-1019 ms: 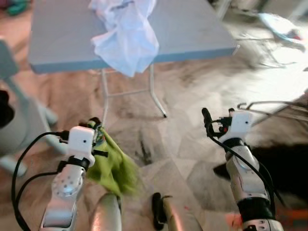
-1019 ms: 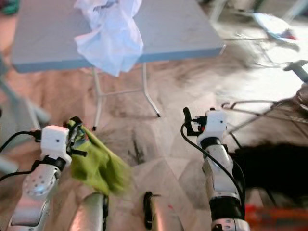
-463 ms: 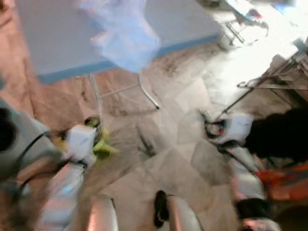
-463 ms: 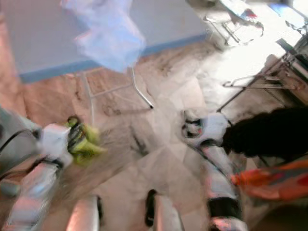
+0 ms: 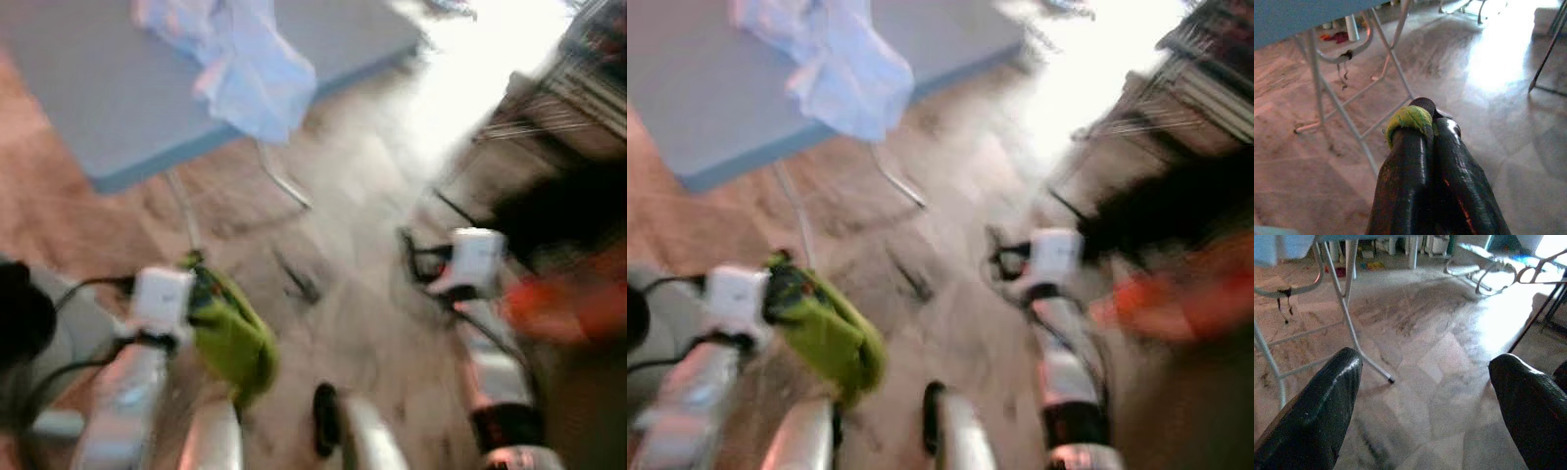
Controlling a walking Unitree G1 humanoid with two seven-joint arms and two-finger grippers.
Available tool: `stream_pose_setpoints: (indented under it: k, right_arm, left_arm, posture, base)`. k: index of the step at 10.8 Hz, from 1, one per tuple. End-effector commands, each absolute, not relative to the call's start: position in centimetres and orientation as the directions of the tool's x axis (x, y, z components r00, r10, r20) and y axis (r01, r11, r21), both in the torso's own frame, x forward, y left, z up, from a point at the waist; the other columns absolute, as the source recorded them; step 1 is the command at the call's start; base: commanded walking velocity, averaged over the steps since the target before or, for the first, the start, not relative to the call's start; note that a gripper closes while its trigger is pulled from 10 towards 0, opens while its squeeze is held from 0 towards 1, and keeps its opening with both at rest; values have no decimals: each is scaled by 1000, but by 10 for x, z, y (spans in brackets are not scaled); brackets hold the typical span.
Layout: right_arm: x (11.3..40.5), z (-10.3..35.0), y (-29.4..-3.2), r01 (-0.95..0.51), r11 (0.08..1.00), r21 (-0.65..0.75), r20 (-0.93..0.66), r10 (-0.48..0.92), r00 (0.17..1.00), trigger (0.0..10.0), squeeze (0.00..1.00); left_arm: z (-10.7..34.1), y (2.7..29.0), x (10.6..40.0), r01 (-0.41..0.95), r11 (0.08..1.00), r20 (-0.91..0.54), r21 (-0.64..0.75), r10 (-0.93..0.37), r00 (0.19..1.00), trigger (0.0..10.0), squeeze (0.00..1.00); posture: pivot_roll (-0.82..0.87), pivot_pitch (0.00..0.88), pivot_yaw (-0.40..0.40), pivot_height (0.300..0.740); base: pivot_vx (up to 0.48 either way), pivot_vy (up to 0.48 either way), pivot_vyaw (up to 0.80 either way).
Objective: Hang hanger
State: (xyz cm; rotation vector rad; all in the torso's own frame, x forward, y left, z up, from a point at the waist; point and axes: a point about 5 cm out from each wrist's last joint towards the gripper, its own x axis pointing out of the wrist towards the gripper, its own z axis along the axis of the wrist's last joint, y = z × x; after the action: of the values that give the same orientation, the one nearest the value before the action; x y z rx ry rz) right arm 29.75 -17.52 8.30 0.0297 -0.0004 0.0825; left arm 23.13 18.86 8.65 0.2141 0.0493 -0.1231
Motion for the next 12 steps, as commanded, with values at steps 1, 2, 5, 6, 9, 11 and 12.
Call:
stream_pose_setpoints:
  k: [1,2,5,6,9,11,12]
  right_arm:
    - [295,83,-188,-47,999,14,-4,47,999,10000,0]
    - [295,83,-188,-44,999,13,-3,44,999,10000,0]
    - [295,82,-188,-35,999,16,-3,35,999,10000,0]
    - [295,82,-186,-33,999,20,2,33,999,10000,0]
    - [290,77,-187,30,998,47,14,-31,999,10000,0]
    - [279,72,-192,106,992,66,26,-108,994,10000,0]
    - [277,71,-195,129,990,59,28,-131,991,10000,0]
  left_arm:
    - [92,179,231,154,969,-28,192,-151,988,10000,0]
    - [92,179,231,159,968,-31,192,-156,987,10000,0]
    - [93,176,231,194,961,-26,197,-193,981,10000,0]
    - [93,177,232,197,959,-27,206,-196,980,10000,0]
    - [93,175,237,252,938,-42,236,-250,967,10000,0]
    - [98,167,253,324,910,-29,260,-328,944,10000,0]
    - [100,165,262,337,901,-20,275,-345,939,10000,0]
  posture:
    - [137,248,-111,740]
    - [136,248,-109,740]
    - [138,248,-103,740]
    - [138,246,-92,740]
    - [125,228,-7,740]
    - [76,204,49,740]
    - [62,201,53,740]
  base:
    - [0,0,-800]
    - [0,0,-800]
    - [0,0,-800]
    - [0,0,-800]
    - [0,0,0]
    - [0,0,0]
    - [0,0,0]
